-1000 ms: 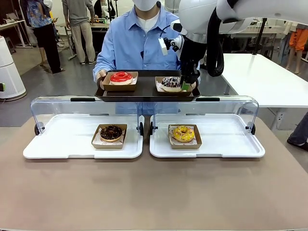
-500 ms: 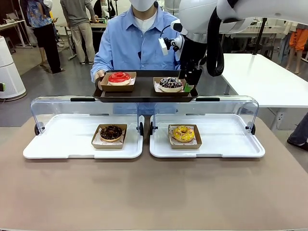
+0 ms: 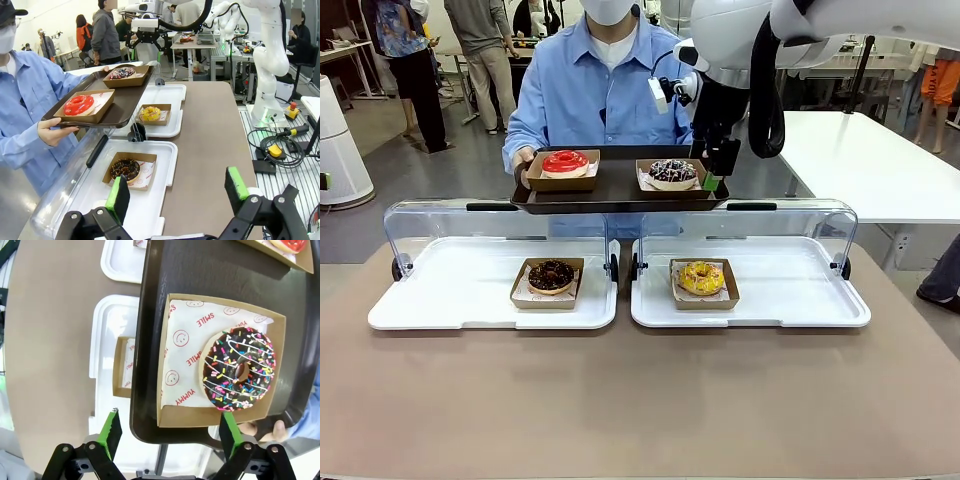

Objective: Provide the desired donut to the person.
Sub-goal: Place the picked Paper togo box onto the Handle tray extended by the person.

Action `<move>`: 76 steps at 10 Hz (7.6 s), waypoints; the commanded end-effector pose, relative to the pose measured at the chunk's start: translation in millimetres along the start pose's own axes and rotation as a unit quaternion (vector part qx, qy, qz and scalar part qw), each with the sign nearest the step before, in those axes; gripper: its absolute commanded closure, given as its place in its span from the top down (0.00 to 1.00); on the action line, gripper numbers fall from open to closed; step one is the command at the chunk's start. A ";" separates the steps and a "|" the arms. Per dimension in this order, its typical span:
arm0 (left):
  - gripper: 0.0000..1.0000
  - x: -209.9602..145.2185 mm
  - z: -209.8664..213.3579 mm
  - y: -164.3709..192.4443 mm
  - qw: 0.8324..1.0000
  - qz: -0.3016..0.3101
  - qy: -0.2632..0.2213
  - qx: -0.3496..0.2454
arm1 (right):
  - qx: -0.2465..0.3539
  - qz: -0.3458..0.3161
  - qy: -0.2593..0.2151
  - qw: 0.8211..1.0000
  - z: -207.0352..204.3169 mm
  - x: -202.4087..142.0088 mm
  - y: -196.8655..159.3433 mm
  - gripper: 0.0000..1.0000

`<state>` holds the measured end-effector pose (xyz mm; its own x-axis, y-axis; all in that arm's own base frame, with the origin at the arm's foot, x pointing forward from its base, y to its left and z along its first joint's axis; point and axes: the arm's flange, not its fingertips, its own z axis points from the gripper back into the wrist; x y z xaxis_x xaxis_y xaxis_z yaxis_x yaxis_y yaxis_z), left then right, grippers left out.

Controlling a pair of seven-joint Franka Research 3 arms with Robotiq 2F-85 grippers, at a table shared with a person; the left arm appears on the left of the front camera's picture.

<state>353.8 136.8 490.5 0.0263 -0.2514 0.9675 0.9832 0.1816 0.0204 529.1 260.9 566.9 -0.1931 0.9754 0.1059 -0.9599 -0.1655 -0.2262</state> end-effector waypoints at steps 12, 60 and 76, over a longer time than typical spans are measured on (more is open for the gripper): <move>1.00 -0.3 0.8 0.0 1.000 0.000 0.000 0.008 | 0.031 -0.061 0.033 0.997 59.5 -146.4 158.8 1.00; 1.00 -0.3 0.8 0.0 1.000 0.000 0.000 0.008 | -0.065 -0.235 -0.475 0.846 31.3 -422.5 219.8 1.00; 1.00 -0.3 0.8 0.0 1.000 0.000 0.000 0.008 | -0.064 -0.221 -0.472 0.851 30.9 -431.2 216.3 1.00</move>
<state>353.6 137.8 490.1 0.0283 -0.2518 0.9674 0.9827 0.1845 0.0192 397.9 -200.1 502.5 0.0501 0.3775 0.9247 -0.9618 0.2677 -0.0572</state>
